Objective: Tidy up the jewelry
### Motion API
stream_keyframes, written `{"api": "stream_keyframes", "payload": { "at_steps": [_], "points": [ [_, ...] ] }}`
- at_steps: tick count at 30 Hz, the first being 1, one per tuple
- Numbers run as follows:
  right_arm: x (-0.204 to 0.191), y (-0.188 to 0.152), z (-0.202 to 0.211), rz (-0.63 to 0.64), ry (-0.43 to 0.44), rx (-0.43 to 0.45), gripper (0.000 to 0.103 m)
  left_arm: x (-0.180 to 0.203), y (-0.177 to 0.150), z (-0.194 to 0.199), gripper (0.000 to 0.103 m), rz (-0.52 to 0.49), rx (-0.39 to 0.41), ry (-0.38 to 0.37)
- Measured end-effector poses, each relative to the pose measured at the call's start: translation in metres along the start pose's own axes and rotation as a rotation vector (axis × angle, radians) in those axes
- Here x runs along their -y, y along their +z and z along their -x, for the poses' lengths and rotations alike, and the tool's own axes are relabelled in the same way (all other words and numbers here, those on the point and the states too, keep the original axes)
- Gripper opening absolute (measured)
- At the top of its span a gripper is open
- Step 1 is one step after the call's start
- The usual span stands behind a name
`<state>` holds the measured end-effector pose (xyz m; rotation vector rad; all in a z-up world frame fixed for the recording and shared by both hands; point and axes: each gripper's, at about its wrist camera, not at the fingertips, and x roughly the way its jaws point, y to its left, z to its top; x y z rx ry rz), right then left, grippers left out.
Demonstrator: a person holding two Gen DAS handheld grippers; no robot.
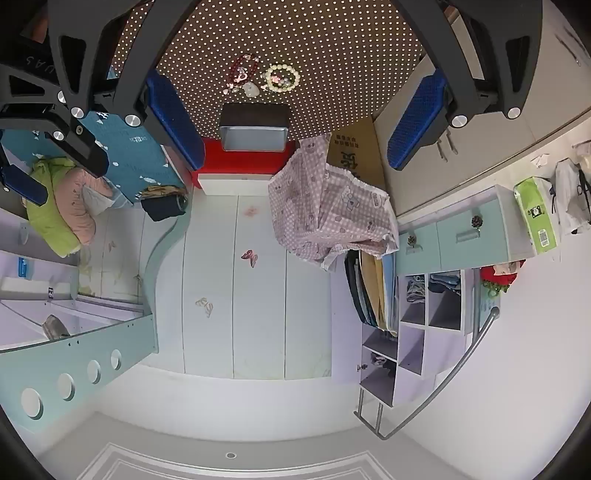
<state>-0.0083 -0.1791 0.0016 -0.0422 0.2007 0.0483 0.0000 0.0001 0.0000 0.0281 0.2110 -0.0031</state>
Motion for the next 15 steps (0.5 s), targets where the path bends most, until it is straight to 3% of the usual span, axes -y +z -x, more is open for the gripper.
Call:
{"api": "stream_keyframes", "payload": {
  "at_steps": [15],
  "points": [
    [-0.0006, 0.0009, -0.0003, 0.000, -0.003, 0.001, 0.095, 0.0012, -0.0045, -0.0026, 0.096, 0.005, -0.007, -0.005]
  ]
}}
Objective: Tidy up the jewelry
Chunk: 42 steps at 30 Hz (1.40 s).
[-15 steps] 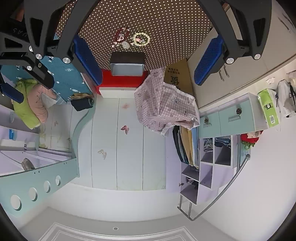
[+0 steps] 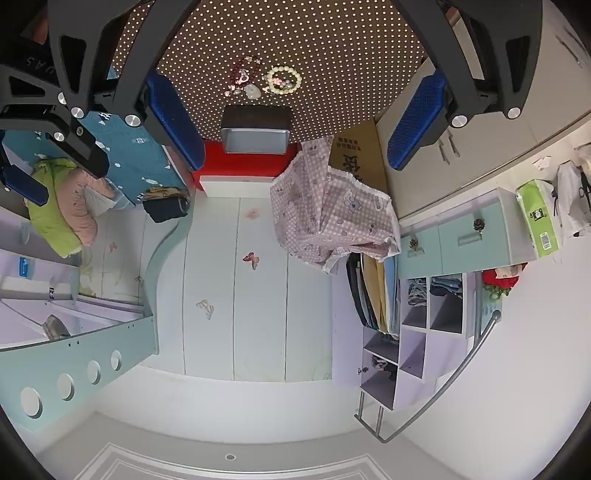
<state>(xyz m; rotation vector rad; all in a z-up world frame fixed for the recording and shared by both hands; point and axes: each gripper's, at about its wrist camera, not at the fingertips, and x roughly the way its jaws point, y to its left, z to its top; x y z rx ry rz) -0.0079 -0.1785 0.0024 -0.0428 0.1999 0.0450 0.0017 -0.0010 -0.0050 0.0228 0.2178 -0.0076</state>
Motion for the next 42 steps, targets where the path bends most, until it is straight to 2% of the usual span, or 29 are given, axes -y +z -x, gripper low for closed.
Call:
{"api": "stream_keyframes", "payload": {
  "at_steps": [42],
  "points": [
    [0.0016, 0.0017, 0.0014, -0.002, 0.000, 0.001, 0.095, 0.0012, 0.0062, 0.0007, 0.096, 0.003, -0.001, -0.001]
  ]
}}
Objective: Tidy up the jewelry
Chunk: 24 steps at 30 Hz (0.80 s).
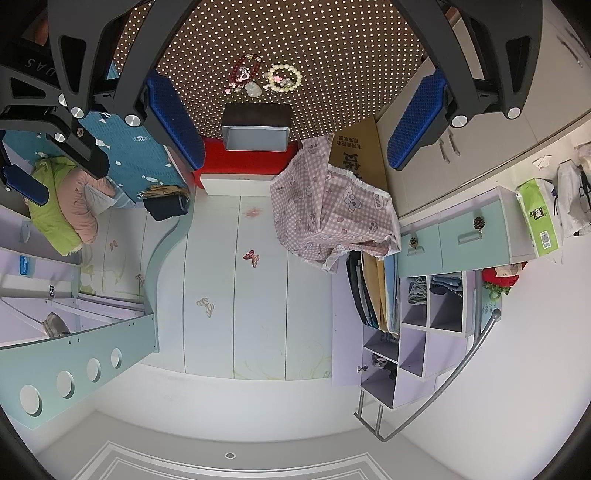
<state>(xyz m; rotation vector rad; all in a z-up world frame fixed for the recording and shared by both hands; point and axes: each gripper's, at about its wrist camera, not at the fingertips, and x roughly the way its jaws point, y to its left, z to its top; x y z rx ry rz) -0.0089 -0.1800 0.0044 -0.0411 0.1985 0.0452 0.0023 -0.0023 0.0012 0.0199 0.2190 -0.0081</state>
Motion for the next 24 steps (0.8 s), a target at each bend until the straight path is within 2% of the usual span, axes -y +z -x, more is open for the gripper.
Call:
{"api": "stream_keyframes", "payload": {
  "at_steps": [24],
  "points": [
    [0.0008, 0.0000, 0.0002, 0.000, 0.001, 0.000, 0.095, 0.0010, 0.0029, 0.0001, 0.096, 0.000, -0.003, -0.002]
  ]
}}
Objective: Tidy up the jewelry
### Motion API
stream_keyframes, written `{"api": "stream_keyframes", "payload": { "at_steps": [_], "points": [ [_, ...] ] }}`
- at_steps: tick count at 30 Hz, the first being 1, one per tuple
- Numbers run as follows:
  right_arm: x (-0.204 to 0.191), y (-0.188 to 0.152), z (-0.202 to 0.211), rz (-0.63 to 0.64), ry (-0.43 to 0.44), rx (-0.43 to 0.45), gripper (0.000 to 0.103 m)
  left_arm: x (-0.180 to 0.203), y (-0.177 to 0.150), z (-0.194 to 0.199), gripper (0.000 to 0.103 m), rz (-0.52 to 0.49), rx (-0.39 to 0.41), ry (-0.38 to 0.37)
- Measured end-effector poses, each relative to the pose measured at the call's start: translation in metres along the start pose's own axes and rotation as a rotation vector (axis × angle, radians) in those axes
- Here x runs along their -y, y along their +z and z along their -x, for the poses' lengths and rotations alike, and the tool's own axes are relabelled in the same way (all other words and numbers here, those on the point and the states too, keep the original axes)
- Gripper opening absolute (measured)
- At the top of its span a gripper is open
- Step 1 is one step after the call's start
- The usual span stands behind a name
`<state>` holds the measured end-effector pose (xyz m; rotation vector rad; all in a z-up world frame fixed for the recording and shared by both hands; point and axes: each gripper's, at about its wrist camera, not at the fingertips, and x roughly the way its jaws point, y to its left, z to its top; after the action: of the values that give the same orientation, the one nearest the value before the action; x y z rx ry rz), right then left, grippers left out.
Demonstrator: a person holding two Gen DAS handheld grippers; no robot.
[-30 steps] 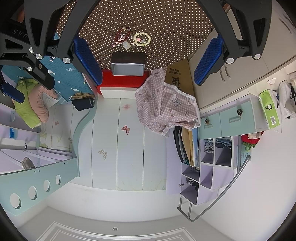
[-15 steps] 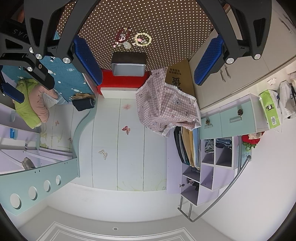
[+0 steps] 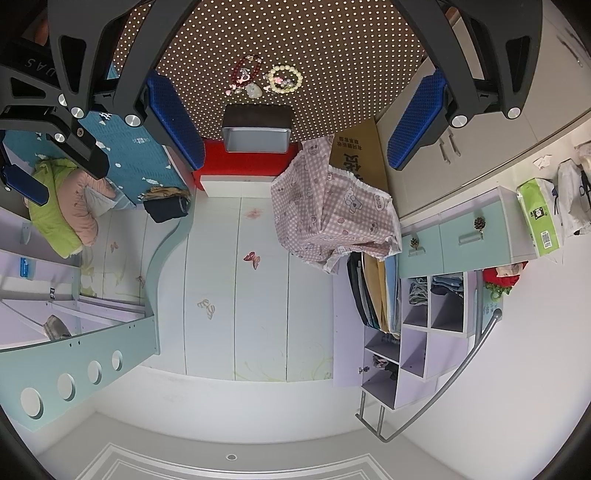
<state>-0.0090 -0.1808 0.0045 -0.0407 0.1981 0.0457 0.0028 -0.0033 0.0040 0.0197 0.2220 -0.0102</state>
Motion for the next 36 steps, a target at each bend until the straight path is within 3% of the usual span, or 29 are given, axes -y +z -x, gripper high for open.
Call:
{"api": "stream_keyframes", "payload": {
  "at_steps": [23, 31, 36],
  "points": [
    [0.009, -0.006, -0.013, -0.005, 0.003, -0.020, 0.095, 0.002, -0.009, -0.017, 0.096, -0.005, -0.034, -0.018],
    [0.013, -0.021, -0.046, -0.016, -0.001, -0.089, 0.095, -0.016, -0.024, -0.056, 0.096, 0.042, -0.140, -0.013],
    [0.016, -0.039, -0.081, -0.024, -0.001, -0.166, 0.095, -0.029, -0.047, -0.099, 0.096, 0.063, -0.258, -0.004]
  ]
}}
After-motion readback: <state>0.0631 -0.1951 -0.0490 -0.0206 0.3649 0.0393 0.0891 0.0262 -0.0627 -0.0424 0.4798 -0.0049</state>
